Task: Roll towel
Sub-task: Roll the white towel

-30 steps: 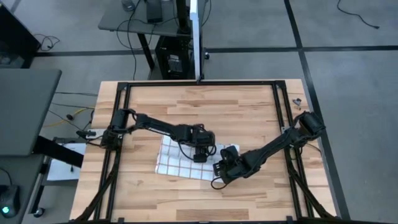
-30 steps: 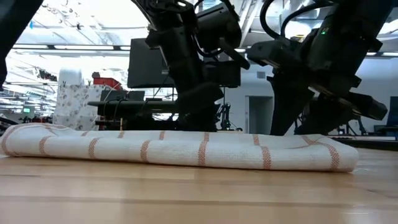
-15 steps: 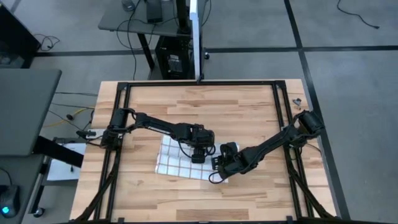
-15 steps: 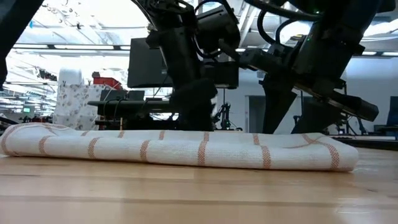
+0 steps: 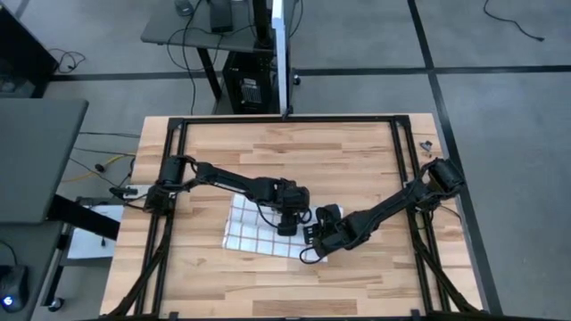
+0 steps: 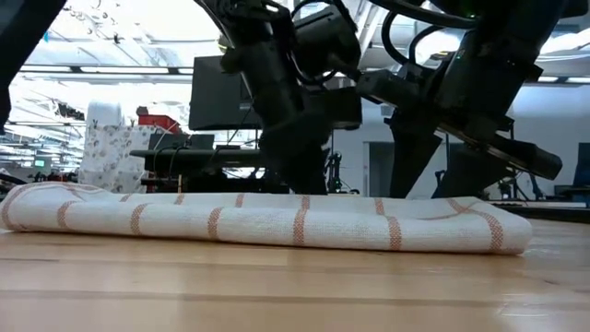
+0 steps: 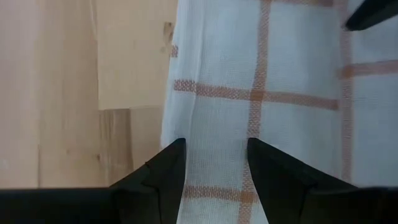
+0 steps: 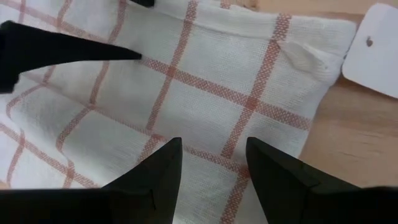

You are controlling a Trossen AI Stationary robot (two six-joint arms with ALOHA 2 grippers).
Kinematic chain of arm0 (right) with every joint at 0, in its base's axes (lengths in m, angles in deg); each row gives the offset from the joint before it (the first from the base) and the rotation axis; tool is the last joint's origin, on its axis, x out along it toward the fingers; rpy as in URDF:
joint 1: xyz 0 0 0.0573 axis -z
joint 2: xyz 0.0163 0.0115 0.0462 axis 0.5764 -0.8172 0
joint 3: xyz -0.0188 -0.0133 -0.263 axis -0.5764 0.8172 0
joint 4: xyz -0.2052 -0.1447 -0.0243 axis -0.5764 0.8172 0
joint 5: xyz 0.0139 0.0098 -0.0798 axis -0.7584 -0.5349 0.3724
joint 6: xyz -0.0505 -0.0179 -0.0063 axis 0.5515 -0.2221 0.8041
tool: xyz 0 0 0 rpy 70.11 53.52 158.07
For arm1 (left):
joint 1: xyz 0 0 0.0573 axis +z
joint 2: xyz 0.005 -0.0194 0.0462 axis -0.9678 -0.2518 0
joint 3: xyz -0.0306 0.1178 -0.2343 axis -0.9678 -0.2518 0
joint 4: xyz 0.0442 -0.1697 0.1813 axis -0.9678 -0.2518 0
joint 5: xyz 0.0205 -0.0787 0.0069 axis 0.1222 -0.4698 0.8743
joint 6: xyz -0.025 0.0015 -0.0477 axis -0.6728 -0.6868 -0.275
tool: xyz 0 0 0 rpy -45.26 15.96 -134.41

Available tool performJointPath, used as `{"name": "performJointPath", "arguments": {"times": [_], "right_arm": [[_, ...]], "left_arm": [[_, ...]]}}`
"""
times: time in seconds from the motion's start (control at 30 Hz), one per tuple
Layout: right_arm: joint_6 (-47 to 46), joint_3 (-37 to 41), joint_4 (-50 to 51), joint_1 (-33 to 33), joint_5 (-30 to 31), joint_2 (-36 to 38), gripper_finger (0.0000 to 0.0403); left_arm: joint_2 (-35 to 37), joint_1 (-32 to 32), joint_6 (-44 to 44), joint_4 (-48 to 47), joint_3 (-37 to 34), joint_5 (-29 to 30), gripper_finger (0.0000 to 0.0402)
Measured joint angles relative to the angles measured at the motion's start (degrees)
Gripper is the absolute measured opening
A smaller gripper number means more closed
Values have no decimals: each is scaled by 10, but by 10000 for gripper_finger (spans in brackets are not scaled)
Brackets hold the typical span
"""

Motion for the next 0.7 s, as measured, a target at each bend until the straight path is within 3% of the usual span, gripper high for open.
{"name": "performJointPath", "arguments": {"times": [0.7], "right_arm": [[-12, 0, -12, -11, -16, 0, 171]], "left_arm": [[-1, 14, 2, 13, -10, 1, 155]]}}
